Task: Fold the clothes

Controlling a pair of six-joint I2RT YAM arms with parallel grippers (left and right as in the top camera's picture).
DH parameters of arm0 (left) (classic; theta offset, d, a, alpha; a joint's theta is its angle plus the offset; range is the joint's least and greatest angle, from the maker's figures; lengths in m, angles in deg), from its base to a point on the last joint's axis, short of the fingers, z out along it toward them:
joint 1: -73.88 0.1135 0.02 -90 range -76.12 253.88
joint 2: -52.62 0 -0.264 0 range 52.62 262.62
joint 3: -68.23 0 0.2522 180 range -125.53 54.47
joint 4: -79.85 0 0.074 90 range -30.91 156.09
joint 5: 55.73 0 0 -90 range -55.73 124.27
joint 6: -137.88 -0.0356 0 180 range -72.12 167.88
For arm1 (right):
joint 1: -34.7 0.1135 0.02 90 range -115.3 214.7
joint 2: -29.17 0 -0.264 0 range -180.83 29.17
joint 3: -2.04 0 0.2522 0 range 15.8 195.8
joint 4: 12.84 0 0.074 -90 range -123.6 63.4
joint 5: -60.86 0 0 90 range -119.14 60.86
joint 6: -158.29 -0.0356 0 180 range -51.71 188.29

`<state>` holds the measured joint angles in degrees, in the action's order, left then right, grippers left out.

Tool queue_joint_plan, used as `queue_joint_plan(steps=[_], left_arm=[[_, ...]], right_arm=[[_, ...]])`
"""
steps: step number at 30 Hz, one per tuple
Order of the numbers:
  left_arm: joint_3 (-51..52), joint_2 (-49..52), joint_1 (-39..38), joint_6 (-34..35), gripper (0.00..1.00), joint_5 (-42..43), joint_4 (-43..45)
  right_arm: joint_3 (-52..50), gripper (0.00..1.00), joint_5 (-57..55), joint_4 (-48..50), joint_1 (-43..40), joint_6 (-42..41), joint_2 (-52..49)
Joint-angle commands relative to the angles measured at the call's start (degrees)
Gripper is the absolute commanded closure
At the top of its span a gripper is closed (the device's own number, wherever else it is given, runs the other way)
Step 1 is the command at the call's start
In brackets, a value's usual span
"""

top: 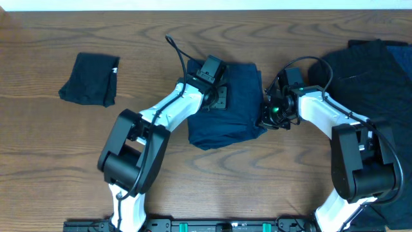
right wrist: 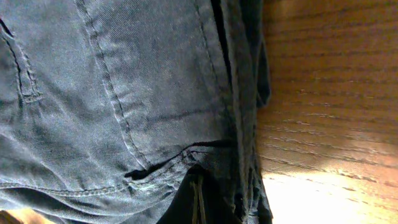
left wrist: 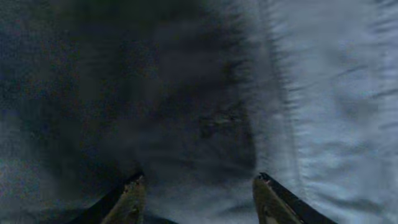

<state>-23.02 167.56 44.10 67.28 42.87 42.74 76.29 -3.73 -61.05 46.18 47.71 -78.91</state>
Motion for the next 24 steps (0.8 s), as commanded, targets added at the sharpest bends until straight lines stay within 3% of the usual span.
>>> queue_joint_plan(steps=[1, 5, 8, 9, 12, 24], left_arm=[[-1.5, -7.0, -0.3, -0.5, 0.39, -0.1, -1.1], [-1.5, -11.6, -0.8, 1.7, 0.4, 0.0, -6.4], [-1.4, -12.0, -1.6, 2.8, 0.89, 3.9, -10.2], [-0.8, -11.8, -2.1, 2.8, 0.94, 6.3, -10.5], [1.0, -11.0, -4.1, 2.8, 0.94, 10.9, -10.1], [1.6, 0.3, -9.3, 3.8, 0.94, 11.2, -8.7]], right_arm=[[-2.2, 0.99, -5.5, -0.3, 0.6, -0.8, -4.9], [-2.2, 0.99, -5.5, -0.5, 0.6, -0.8, -4.9], [-2.2, 0.98, -5.5, -0.4, 0.6, -0.9, -4.9], [-2.2, 0.98, -5.3, -0.4, 0.6, -1.1, -4.9], [-2.2, 0.98, -4.1, -0.5, 0.6, -1.5, -4.9], [-2.2, 0.98, -4.0, -0.8, 0.6, -1.5, -4.9]])
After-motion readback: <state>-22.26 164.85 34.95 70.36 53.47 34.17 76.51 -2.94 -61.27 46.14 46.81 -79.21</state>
